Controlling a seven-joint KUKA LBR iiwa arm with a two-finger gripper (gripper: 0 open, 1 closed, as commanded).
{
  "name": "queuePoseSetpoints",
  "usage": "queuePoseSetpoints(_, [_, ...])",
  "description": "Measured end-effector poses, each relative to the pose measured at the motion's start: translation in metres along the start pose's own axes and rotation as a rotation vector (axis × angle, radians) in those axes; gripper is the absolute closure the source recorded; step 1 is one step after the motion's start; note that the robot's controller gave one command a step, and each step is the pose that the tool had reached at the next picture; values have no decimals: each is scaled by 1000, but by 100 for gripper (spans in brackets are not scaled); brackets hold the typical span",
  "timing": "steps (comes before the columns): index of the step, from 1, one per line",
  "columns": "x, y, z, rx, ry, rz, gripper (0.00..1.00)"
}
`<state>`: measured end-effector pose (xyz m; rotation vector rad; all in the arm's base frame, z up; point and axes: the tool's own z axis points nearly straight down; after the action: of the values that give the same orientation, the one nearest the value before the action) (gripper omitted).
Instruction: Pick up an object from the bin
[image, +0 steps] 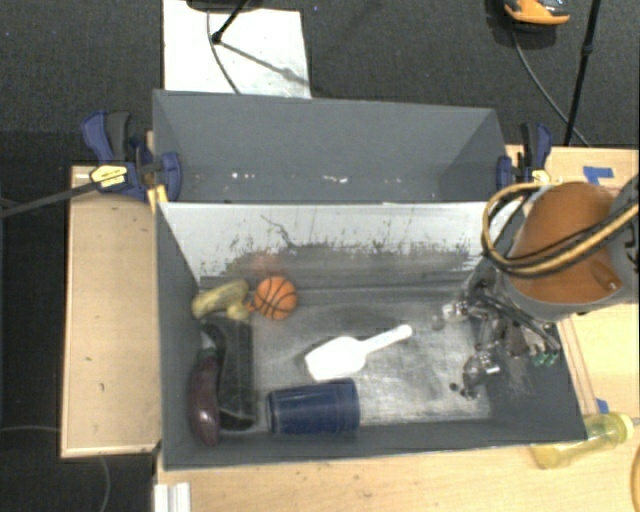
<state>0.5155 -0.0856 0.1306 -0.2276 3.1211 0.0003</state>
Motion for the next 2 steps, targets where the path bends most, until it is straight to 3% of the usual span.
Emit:
queuePoseSetpoints(1, [-9,13,20,-1,9,-228,0])
queuePoseSetpoints(2, [-50,27,44,0,6,-34,0])
